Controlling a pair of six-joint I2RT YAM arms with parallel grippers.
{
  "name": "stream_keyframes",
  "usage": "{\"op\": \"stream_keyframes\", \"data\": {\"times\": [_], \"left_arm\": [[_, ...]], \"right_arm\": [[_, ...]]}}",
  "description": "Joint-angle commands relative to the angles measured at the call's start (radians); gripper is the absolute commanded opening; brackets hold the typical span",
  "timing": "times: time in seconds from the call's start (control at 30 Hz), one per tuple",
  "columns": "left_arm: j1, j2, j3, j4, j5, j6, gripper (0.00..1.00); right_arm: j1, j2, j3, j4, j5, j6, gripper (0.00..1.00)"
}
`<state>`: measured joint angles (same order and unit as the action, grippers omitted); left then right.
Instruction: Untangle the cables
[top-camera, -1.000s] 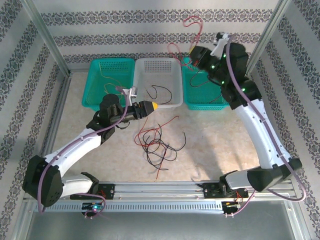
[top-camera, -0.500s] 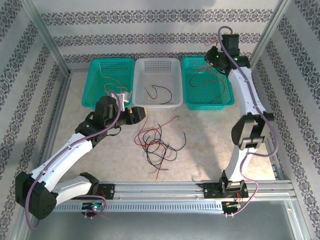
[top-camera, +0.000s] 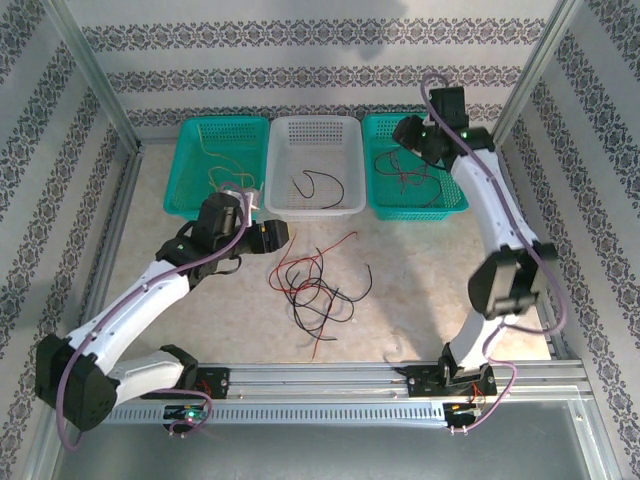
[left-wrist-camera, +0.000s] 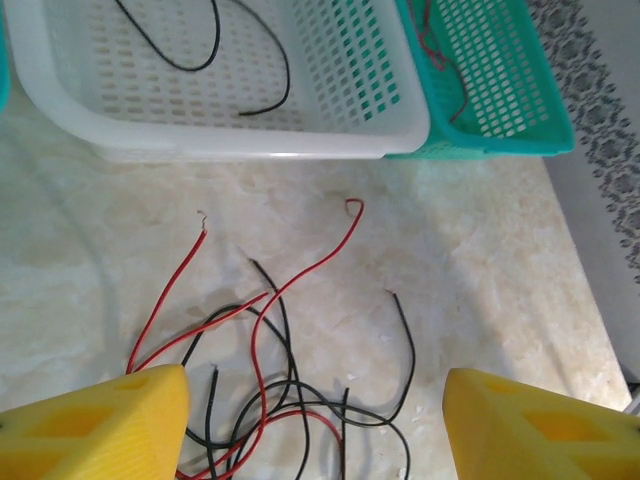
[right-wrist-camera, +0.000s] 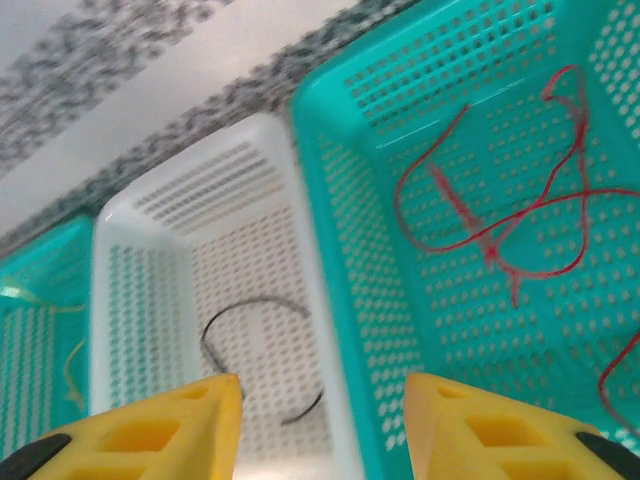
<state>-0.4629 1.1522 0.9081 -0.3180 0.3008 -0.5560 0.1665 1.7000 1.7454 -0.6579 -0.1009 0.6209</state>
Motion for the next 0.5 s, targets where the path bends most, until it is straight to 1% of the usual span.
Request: {"op": "stream_keyframes", "data": {"times": [0.0, 0.13, 0.2, 0.27, 0.37, 0.47], "left_arm": [[0.007, 0.062, 0.021, -0.013, -0.009, 0.008, 0.66], [0.007, 0.142, -0.003, 0.065, 0.034, -0.010, 0.63], [0.007, 0.194, -0.003, 0.078, 0.027, -0.005, 0.60], [0.006, 0.254, -0.002, 0.085, 0.012, -0.004, 0.54], [0.007, 0.305, 0.004, 0.097, 0.010, -0.017, 0.44], [0.007, 0.305, -0.003, 0.130, 0.018, -0.040, 0.41]], "right_arm": [[0.107, -0.149, -0.179, 0.011, 0.072, -0.013, 0.48], [0.268, -0.295, -0.440, 0.060, 0.157, 0.033, 0.49], [0.334, -0.333, -0.545, 0.089, 0.167, 0.086, 0.49], [0.392, -0.346, -0.631, 0.113, 0.158, 0.140, 0.50], [0.480, -0.323, -0.688, 0.128, 0.177, 0.195, 0.50], [0.550, -0.264, -0.700, 0.175, 0.197, 0.233, 0.51]]}}
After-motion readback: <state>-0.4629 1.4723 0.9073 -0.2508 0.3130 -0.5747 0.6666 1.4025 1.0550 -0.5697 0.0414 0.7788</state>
